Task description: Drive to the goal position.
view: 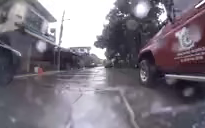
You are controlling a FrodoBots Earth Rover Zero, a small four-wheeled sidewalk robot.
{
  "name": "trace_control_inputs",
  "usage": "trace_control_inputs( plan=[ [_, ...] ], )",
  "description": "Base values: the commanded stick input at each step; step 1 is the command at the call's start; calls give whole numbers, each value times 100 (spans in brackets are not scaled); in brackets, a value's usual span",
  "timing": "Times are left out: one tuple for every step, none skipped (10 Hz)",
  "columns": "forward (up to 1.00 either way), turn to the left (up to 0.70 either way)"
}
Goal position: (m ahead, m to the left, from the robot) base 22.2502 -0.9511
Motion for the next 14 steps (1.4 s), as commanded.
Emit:
trace_control_inputs(
  plan=[
    [100, 0],
    [100, 0],
    [100, 0],
    [100, 0],
    [100, 0],
    [100, 0],
    [100, 0],
    [100, 0],
    [100, 0],
    [100, 0],
    [100, 0],
    [100, 0],
    [100, 0],
    [100, 0]
  ],
)
